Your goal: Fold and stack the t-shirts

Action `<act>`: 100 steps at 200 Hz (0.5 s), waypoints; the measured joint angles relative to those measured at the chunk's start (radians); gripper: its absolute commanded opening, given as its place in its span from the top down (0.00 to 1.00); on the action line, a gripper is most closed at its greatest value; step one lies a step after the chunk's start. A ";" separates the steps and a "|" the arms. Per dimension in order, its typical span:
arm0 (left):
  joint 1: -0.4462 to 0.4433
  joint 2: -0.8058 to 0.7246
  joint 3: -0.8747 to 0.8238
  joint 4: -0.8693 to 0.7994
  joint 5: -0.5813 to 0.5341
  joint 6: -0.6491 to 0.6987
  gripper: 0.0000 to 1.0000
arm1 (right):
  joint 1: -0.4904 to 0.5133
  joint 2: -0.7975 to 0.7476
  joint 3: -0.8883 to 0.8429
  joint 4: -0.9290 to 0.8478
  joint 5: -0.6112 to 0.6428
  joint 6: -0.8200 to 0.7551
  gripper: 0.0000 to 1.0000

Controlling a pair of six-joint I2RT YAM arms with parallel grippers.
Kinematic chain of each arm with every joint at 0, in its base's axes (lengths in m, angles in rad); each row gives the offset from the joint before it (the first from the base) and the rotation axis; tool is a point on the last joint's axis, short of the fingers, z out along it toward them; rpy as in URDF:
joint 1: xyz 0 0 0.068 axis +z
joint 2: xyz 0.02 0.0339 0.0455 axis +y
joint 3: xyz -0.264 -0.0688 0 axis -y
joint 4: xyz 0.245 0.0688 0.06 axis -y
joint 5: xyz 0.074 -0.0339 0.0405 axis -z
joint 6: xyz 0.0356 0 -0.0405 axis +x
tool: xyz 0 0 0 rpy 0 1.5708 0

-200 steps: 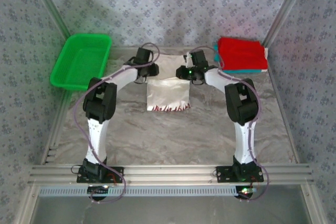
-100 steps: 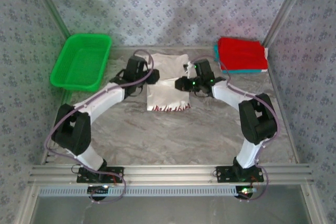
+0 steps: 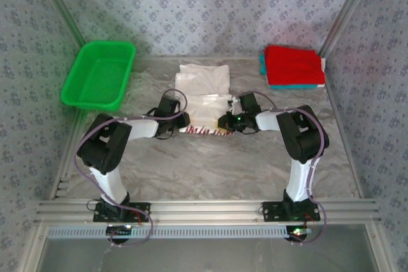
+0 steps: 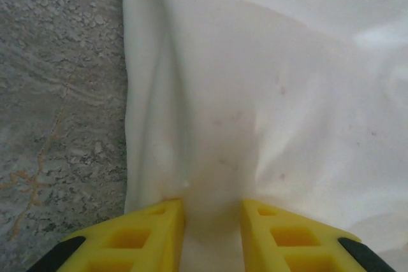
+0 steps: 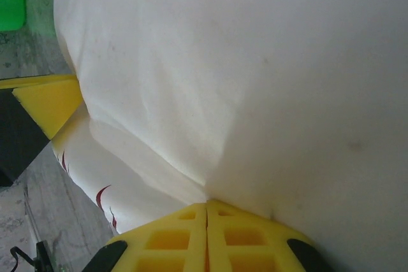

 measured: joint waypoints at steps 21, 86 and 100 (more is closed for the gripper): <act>0.000 -0.003 0.015 -0.032 -0.006 0.000 0.69 | 0.003 -0.006 0.027 -0.050 0.021 -0.011 0.86; -0.046 -0.132 0.124 -0.219 -0.026 0.034 0.68 | 0.019 -0.164 0.101 -0.156 0.040 -0.018 0.83; -0.065 -0.148 0.124 -0.204 -0.002 0.030 0.67 | 0.026 -0.168 0.100 -0.148 0.041 -0.013 0.84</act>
